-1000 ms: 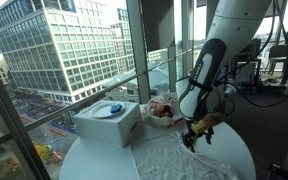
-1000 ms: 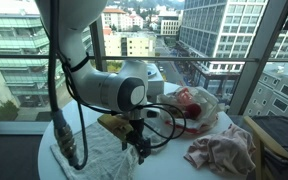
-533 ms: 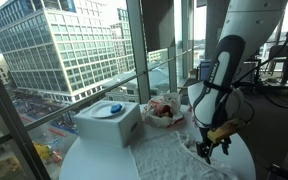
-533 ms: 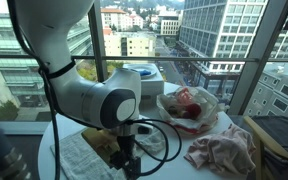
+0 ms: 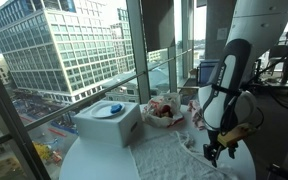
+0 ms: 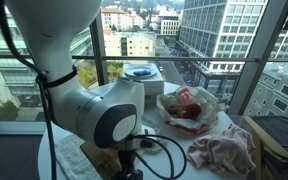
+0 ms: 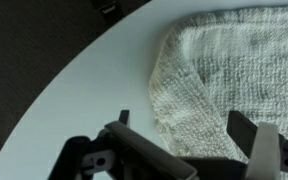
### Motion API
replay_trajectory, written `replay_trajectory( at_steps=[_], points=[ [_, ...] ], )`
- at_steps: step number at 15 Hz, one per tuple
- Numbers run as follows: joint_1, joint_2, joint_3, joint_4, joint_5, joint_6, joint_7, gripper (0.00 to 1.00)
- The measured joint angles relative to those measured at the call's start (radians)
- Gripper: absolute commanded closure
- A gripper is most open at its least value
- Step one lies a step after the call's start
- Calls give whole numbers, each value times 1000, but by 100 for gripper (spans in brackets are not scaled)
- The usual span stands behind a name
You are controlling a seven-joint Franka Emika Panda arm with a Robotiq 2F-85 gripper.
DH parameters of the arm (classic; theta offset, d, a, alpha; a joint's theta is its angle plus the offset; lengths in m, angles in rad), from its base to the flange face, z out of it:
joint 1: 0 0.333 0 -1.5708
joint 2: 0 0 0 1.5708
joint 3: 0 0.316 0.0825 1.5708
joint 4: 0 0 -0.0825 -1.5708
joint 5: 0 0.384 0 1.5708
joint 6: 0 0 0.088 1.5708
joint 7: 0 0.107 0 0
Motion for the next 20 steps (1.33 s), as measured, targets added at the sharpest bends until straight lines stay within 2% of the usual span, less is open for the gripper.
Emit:
replay_trajectory(
  at_steps=[3, 5, 7, 8, 14, 16, 18, 20],
  points=[
    [-58, 14, 44, -1, 48, 4, -81, 0],
    [-87, 22, 69, -1, 64, 4, -125, 26],
    [-108, 30, 86, 0, 74, 4, -159, 36],
    [-116, 33, 92, 1, 76, 4, -172, 46],
    [-137, 43, 106, 4, 86, 0, -199, 91],
    [-137, 43, 105, 6, 86, -7, -197, 98],
    [-136, 43, 102, 12, 86, -23, -193, 100],
    [-135, 43, 98, 21, 86, -48, -182, 96]
  ],
)
